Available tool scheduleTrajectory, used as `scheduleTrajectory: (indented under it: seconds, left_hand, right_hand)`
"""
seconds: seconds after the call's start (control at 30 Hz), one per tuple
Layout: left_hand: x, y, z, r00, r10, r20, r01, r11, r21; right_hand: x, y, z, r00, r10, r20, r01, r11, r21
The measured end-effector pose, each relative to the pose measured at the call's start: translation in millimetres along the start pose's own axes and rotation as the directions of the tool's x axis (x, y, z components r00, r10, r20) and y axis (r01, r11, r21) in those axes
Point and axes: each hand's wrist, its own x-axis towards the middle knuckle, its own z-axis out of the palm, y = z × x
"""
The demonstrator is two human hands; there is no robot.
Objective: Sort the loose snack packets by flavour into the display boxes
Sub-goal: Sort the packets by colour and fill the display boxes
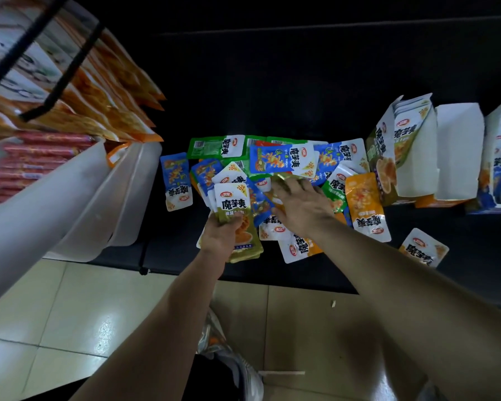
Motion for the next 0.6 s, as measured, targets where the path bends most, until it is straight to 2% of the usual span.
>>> scheduleTrajectory:
  seconds: [0.1,0.23,0.4,0.5,0.6]
  left_hand:
    - [3,2,2,1.000,-0.009,-0.003,0.009,1.000,0.026]
    - [1,2,6,0.999,0.041,-0.005,-0.041,0.998,0.043]
    - [-8,0,8,0.999,0.038,0.018,-0.039,0.999,0.025]
    - [-9,-1,10,0.998,0.044,0.043,-0.046,0.998,0.038]
    - [-13,1,13,0.996,0.056,0.066,-0.060,0.996,0.071]
  right_hand:
    - [-19,17,11,0.999,0.032,-0.003,-0.032,0.999,-0.033]
    - [-37,31,12,0.997,0.075,-0.014,-0.075,0.997,0.030]
    - [-41,31,4,0.985,0.165,-0.055,-0.155,0.977,0.146]
    - [-44,28,-4,0.986,0.153,-0.060,-0.142,0.978,0.152]
    - [-46,34,-15,0.976,0.212,-0.052,-0.199,0.963,0.180]
